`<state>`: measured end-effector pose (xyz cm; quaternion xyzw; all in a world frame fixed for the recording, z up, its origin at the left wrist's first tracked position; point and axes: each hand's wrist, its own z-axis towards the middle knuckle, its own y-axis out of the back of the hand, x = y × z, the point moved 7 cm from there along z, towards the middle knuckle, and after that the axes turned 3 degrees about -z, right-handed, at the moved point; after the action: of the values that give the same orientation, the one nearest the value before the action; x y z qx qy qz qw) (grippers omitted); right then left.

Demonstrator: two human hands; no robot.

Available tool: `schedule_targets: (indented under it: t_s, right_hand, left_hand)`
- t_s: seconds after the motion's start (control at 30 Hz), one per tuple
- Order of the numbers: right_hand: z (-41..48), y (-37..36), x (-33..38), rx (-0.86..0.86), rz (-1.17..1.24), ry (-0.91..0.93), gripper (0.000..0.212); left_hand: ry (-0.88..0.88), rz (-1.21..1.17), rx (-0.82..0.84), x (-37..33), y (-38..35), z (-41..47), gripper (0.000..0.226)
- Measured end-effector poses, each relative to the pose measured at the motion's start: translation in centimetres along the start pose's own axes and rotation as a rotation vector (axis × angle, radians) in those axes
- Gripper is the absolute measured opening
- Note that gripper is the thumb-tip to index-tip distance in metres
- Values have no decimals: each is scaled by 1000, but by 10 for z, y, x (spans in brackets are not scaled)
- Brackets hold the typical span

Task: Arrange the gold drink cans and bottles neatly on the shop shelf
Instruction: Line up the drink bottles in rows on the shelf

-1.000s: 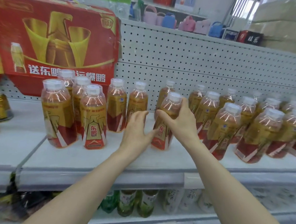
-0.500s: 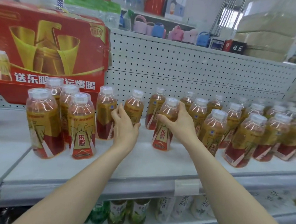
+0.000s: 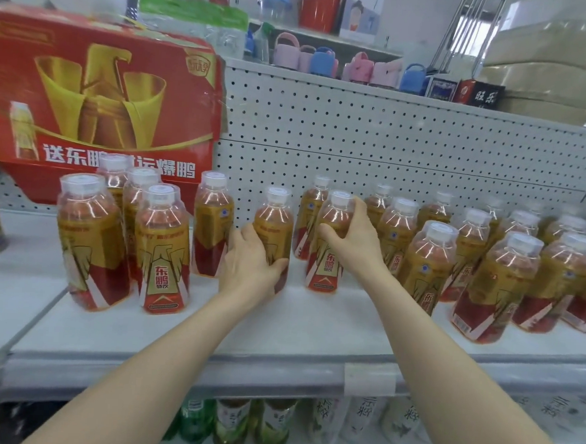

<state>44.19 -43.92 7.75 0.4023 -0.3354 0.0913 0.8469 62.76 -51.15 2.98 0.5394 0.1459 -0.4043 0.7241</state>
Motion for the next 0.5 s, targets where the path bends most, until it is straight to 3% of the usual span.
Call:
schedule_targets:
  t_s: [0.17, 0.3, 0.5]
  right_hand:
    - [-3, 2, 6, -89, -101, 79, 83]
    - [-1, 2, 8, -56, -69, 137, 72]
    - [1, 1, 7, 25, -29, 138, 74]
  left_hand:
    - [-14, -9, -33, 3, 8, -15, 88]
    - [-1, 0, -42, 2, 14, -27, 91]
    - [8, -42, -39, 2, 13, -35, 88]
